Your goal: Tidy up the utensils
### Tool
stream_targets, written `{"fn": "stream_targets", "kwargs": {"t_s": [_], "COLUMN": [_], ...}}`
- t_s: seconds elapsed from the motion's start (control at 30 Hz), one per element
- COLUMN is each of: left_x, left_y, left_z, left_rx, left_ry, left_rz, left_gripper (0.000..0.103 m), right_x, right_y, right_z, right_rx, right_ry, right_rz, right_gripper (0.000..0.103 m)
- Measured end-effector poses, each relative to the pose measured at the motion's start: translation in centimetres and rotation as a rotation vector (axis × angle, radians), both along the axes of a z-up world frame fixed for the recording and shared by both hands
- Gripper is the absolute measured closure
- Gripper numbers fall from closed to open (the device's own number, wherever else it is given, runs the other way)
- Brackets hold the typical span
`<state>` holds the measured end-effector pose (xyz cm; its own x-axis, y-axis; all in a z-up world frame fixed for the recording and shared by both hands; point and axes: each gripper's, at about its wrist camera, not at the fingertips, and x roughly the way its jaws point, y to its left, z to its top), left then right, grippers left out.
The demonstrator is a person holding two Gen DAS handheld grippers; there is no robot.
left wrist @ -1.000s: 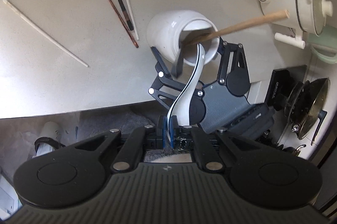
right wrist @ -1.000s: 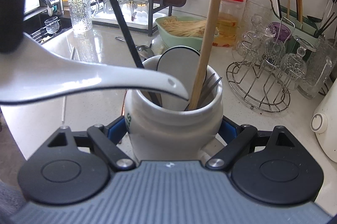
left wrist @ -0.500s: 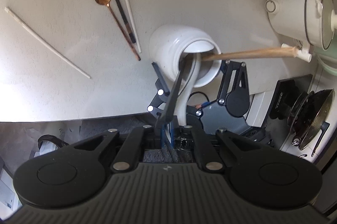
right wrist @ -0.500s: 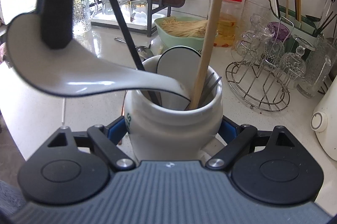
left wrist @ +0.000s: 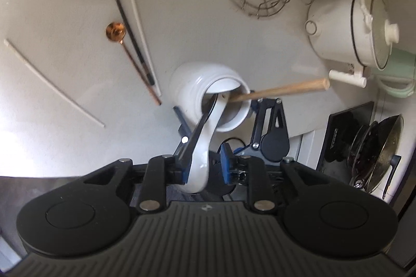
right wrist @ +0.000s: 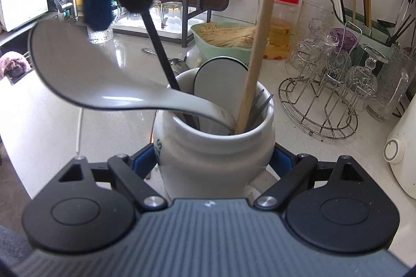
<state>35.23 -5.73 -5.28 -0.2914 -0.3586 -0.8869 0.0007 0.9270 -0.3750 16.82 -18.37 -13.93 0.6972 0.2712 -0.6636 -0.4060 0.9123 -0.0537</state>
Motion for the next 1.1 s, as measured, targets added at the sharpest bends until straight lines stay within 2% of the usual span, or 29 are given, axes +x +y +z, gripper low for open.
{"fn": "stream_targets", "kwargs": {"t_s": [0.23, 0.3, 0.4, 0.47, 0.53, 0.6, 0.73, 0.93, 1.1], "left_x": [-0.7, -1.3, -3.0, -4.4, -5.7, -6.7, -7.4, -7.5, -8.5], "left_y": [0.1, 0.6, 2.2, 4.5, 6.8, 8.4, 10.2, 13.5, 14.0], "left_z": [-0.5, -0.2, 0.8, 0.8, 0.0, -0.6, -1.0, -3.6, -5.4], "left_rx": [0.008, -0.008, -0.018, -0.014, -0.025, -0.073, -0.077, -0.071, -0.059], "left_ry": [-0.06, -0.132, -0.304, -0.375, -0.369, -0.35, -0.422, -0.427, -0.47], "left_rz": [-0.017, -0.022, -0.025, 0.016, 0.07, 0.103, 0.023, -0.054, -0.253], "left_gripper": [0.077, 0.077, 0.077, 0.077, 0.077, 0.077, 0.077, 0.077, 0.077], "right_x": [-0.1, -0.1, -0.2, -0.2, 0.1, 0.3, 0.8, 1.4, 1.6], "right_y": [0.0, 0.1, 0.2, 0.1, -0.3, -0.5, -0.1, 0.5, 0.5], "right_z": [0.0, 0.0, -0.1, -0.2, -0.3, -0.5, -0.8, -0.6, -0.6], "right_rx": [0.007, 0.01, 0.014, 0.021, 0.053, 0.082, 0.072, 0.064, 0.054], "right_ry": [0.0, -0.004, -0.01, -0.011, 0.007, 0.021, 0.012, 0.041, 0.052], "right_rz": [-0.008, -0.016, -0.027, -0.03, -0.046, -0.061, -0.074, -0.114, -0.112], "right_gripper": [0.011, 0.011, 0.011, 0.011, 0.012, 0.012, 0.011, 0.011, 0.012]}}
